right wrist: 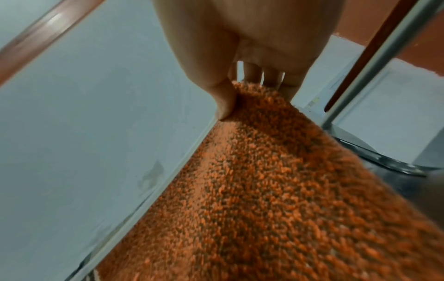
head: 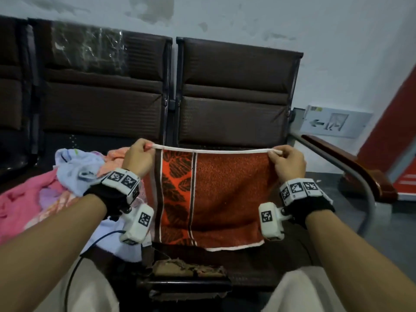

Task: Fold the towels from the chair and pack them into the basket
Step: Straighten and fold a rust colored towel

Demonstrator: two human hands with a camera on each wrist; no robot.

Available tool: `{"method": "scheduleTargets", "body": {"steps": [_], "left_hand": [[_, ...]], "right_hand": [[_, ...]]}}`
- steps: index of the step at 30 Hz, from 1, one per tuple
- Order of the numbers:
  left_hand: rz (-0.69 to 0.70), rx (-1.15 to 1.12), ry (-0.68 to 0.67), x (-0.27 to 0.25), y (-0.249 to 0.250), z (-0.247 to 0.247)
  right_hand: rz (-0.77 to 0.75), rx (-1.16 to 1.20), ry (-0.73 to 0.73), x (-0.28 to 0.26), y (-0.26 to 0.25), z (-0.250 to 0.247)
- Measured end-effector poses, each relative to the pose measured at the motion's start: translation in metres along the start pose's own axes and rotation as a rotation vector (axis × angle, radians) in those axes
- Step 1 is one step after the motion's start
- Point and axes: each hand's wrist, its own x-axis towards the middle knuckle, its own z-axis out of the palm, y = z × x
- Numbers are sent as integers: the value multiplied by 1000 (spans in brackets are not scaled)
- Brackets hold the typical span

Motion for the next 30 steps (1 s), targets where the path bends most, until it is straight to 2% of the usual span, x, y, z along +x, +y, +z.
{"method": "scheduleTargets", "body": {"steps": [5, 10, 12, 15, 17, 20, 21, 23, 25, 26, 28, 30], "left_hand": [[-82, 80, -125, -2, -26, 38], [-122, -90, -146, 1, -20, 56], [-147, -154, -136, 3, -16, 57], [-115, -209, -212, -3, -15, 60], [-63, -211, -200, -6, -15, 64], [-120, -229, -230, -15, -15, 68], [-153, -242, -268, -19, -15, 69], [-226, -282, -344, -27, -12, 68], [-247, -287, -398, -34, -8, 66], [-243, -283, -420, -36, -8, 65], [-218, -278, -456, -39, -7, 64], [-200, -291, -496, -42, -5, 61]], "right_hand": [[207, -14, -101, -6, 38, 32], [273, 147, -256, -12, 46, 58], [255, 286, -364, -19, 36, 65], [258, 548, -586, -33, 17, 71], [261, 637, -761, -41, 7, 71], [260, 728, -952, -49, 0, 73], [183, 632, -971, -52, 1, 75], [-134, 169, -904, -55, 4, 78], [-385, -222, -818, -57, 3, 80], [-466, -297, -800, -58, 1, 81], [-567, -223, -804, -61, -7, 82], [-530, -25, -820, -63, -17, 83]]}}
